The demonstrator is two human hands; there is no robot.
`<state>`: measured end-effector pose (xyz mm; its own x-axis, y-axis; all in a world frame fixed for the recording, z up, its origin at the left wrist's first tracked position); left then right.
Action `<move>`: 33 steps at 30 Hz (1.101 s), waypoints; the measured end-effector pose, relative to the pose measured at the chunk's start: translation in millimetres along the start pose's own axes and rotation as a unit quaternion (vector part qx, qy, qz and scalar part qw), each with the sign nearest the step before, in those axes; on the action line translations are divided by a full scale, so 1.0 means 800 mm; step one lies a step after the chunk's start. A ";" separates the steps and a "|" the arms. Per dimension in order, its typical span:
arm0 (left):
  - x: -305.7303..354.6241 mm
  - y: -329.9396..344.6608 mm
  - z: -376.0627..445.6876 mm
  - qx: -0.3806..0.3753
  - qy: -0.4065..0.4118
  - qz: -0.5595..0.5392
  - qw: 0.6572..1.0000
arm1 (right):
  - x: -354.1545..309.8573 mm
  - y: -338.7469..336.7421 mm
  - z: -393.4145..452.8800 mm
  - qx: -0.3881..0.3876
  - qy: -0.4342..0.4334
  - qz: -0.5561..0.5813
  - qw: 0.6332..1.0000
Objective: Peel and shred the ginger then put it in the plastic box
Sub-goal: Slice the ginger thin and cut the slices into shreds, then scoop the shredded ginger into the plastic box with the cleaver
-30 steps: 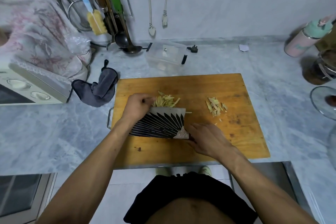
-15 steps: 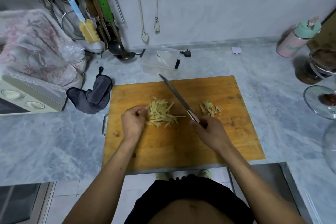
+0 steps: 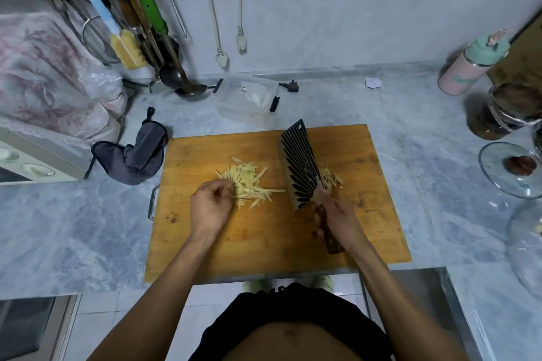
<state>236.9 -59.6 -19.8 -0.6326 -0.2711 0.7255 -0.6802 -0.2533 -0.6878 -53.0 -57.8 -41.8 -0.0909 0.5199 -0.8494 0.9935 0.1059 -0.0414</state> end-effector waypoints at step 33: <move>0.042 0.118 0.216 -0.144 -0.358 -0.364 0.848 | -0.197 0.019 0.069 0.019 -0.155 -0.314 0.936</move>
<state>215.7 -252.9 -64.5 0.3101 -0.6603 0.6840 -0.9216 -0.3855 0.0457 -19.9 -184.9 62.3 -0.6399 0.0931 -0.7628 0.7527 0.2760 -0.5978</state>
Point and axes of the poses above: each hand's wrist, its own z-axis towards the middle knuckle, its own y-axis out of the palm, x = y × z, the point moved 7 cm from there along z, towards the middle knuckle, and after that the axes turned 4 degrees about z, right-handed, at the moved point
